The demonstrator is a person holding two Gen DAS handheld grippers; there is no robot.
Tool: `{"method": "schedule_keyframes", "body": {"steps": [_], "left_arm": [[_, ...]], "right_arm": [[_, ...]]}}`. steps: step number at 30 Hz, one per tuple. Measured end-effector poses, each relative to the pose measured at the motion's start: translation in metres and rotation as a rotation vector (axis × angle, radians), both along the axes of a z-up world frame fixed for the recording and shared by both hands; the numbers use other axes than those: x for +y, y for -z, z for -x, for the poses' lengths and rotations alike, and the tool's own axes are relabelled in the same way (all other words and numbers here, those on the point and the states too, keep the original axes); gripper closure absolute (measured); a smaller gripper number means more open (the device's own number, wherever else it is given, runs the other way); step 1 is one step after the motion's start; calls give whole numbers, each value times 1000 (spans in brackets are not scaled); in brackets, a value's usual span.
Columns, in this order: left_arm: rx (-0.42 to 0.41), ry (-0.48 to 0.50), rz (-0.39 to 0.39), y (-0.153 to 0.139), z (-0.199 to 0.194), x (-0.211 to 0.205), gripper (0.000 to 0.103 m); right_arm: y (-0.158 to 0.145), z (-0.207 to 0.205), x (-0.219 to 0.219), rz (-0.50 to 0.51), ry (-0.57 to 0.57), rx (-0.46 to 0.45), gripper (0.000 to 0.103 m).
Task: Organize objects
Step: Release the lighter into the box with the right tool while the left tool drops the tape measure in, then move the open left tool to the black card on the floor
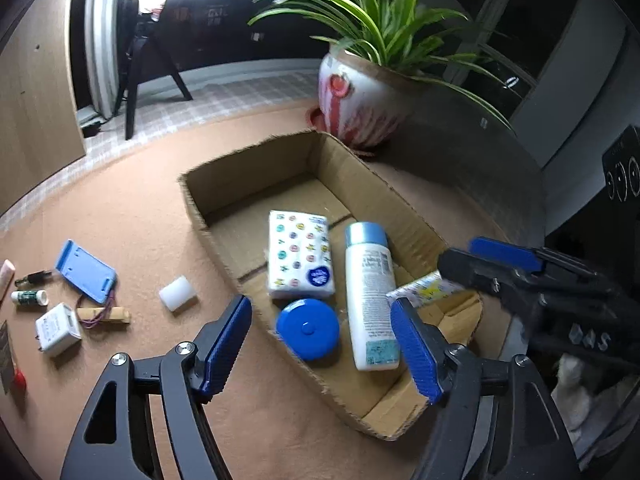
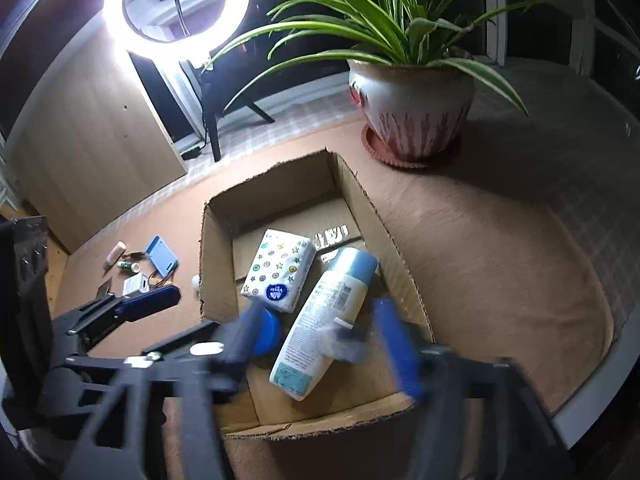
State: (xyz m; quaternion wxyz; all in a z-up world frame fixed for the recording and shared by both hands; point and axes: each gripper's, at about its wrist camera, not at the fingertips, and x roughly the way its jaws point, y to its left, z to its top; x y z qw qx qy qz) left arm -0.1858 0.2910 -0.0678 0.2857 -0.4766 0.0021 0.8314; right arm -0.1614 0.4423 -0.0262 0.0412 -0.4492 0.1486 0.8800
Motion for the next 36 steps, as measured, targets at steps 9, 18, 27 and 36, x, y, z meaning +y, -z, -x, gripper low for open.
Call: {"method": "schedule_keyframes", "body": {"steps": [9, 18, 27, 36], "left_arm": [[-17, -115, 21, -2, 9, -53, 28], [-80, -329, 55, 10, 22, -159, 28], [-144, -559, 96, 24, 30, -273, 27], [-259, -656, 122, 45, 58, -339, 26]], "right_arm": [[3, 3, -7, 61, -10, -15, 40], [7, 6, -60, 62, -114, -36, 40], [24, 3, -126, -18, -237, -82, 40], [34, -4, -152, 5, -261, -104, 40]]}}
